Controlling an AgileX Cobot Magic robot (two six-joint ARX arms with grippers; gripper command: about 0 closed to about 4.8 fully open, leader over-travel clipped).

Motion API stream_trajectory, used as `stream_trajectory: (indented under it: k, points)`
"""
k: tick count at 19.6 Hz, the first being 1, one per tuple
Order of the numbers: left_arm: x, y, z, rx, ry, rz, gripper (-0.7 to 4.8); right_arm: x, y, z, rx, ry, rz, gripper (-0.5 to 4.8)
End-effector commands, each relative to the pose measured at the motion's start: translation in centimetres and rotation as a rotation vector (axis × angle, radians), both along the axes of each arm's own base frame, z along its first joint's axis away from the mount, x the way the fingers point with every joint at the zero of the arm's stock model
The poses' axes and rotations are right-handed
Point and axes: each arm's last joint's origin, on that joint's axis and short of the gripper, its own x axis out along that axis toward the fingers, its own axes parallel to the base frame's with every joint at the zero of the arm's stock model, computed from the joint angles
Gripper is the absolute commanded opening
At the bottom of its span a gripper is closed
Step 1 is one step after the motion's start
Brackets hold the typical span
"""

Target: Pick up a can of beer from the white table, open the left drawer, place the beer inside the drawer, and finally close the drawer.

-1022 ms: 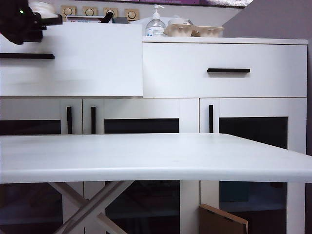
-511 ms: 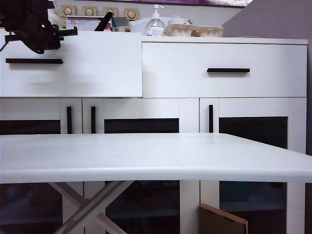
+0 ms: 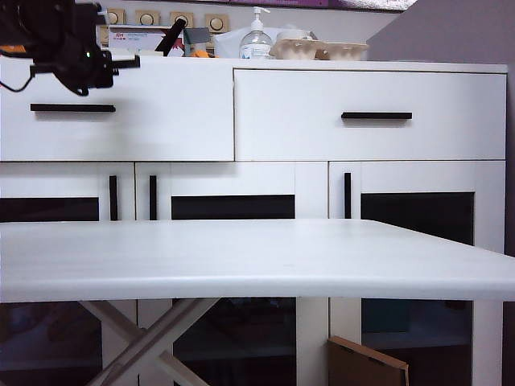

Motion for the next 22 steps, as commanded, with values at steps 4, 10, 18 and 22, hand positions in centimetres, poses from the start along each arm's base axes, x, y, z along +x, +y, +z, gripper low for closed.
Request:
stream_trajectory:
  k: [4,10,18,22]
  points:
    - [2.4,0.9,0.8,0.003,-0.034,0.019,-0.06,-0.2,-0.1,0.3,0.010,-0.014,0.001,-0.05]
    - [5.2,1.8,1.1,0.004,-0.030,0.018,-0.06,-0.2,-0.1,0.3,0.008,-0.017,-0.005,-0.05]
    - [-0.5,-0.1,8.6,-0.039,0.031,-0.067,-0.06,-2.4,-2.6,-1.8,-0.041,-0.069,-0.084,-0.05]
    - [-7.4,-2.3,13.9,-0.038,0.038,-0.137,-0.06,-5.8,-5.9,-5.8,0.029,-0.146,-0.117,-0.05]
